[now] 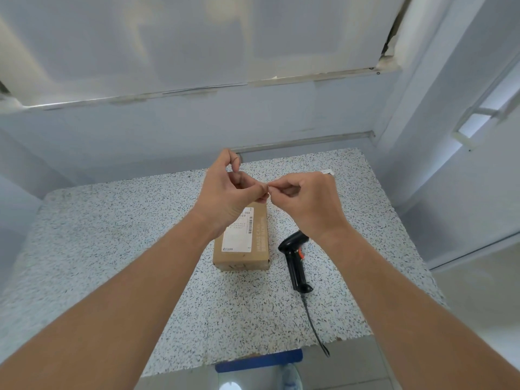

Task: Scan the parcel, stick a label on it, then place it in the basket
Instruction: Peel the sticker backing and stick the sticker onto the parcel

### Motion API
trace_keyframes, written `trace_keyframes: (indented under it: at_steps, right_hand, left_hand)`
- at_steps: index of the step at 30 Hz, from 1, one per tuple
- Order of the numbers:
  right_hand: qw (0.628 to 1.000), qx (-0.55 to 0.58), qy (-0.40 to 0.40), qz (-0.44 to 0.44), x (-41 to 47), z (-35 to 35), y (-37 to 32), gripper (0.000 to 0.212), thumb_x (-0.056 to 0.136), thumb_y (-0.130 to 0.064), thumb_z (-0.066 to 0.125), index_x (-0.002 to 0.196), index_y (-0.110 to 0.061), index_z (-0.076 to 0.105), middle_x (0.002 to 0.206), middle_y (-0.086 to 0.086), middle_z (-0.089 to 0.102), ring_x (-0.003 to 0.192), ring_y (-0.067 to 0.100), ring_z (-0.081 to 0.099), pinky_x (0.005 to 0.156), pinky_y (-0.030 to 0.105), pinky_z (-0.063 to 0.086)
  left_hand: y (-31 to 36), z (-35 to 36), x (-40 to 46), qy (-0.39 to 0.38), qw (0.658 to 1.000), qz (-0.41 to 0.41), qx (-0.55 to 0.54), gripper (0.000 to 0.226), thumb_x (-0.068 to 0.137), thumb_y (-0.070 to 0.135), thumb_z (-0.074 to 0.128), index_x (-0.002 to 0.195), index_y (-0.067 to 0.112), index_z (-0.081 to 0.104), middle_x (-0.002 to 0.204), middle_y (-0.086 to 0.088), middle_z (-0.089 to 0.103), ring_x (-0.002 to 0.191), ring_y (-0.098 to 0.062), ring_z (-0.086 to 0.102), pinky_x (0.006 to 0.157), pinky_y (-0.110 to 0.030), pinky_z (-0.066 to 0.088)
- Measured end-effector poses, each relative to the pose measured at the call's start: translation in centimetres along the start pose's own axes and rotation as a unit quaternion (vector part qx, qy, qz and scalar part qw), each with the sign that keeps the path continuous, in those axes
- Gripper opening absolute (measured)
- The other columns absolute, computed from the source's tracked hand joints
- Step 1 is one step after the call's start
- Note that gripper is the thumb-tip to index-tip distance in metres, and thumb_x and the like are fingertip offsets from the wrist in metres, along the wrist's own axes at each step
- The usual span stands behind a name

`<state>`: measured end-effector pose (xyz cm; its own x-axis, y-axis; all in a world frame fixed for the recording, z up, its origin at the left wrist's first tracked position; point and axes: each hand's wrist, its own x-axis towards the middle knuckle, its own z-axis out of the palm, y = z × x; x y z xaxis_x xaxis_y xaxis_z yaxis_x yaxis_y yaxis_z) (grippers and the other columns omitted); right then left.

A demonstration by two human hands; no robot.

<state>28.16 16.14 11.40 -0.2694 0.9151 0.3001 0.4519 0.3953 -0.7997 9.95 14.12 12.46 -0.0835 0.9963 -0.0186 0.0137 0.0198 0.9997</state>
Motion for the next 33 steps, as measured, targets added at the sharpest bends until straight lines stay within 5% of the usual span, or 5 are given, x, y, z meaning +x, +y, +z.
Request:
trace_keyframes:
  at_steps: [10,17,25,33]
  right_hand:
    - [0.994,0.096,0.004,0.045,-0.7,-0.1,-0.1,0.016,0.089,-0.012,0.084,0.104,-0.009,0.084,0.091,0.0,0.083,0.08,0.006,0.08,0.077,0.031,0.067]
    - [0.998,0.057,0.003,0.01,-0.5,0.1,-0.7,0.016,0.087,-0.009,0.084,0.103,-0.009,0.084,0.089,0.001,0.083,0.076,0.002,0.079,0.074,0.024,0.065]
    - [0.995,0.09,0.015,0.029,-0.6,0.4,-0.9,0.014,0.087,-0.009,0.083,0.101,-0.009,0.085,0.086,0.0,0.083,0.075,0.006,0.08,0.074,0.03,0.067]
    - [0.984,0.159,0.037,0.065,-0.9,0.3,-0.9,0.016,0.087,-0.007,0.083,0.103,-0.006,0.084,0.09,0.004,0.084,0.081,0.015,0.082,0.08,0.041,0.067]
  left_hand:
    - [0.7,-0.3,-0.6,-0.014,1.0,0.019,-0.011,0.053,0.085,-0.019,0.071,0.101,0.015,0.033,0.069,-0.019,0.07,0.07,-0.037,0.069,0.081,-0.052,0.063]
    - [1.1,-0.6,-0.7,-0.012,0.999,0.032,0.006,0.054,0.085,-0.02,0.07,0.092,0.017,0.031,0.069,-0.023,0.067,0.068,-0.036,0.067,0.077,-0.05,0.063]
    - [1.8,-0.4,-1.2,0.008,0.998,0.044,0.037,0.055,0.082,-0.019,0.071,0.09,0.017,0.031,0.078,-0.045,0.061,0.068,-0.036,0.067,0.076,-0.059,0.06]
    - [1.8,-0.9,-1.4,-0.005,1.0,0.012,-0.018,0.047,0.085,-0.013,0.076,0.094,0.014,0.039,0.079,-0.018,0.078,0.073,-0.034,0.076,0.076,-0.042,0.064]
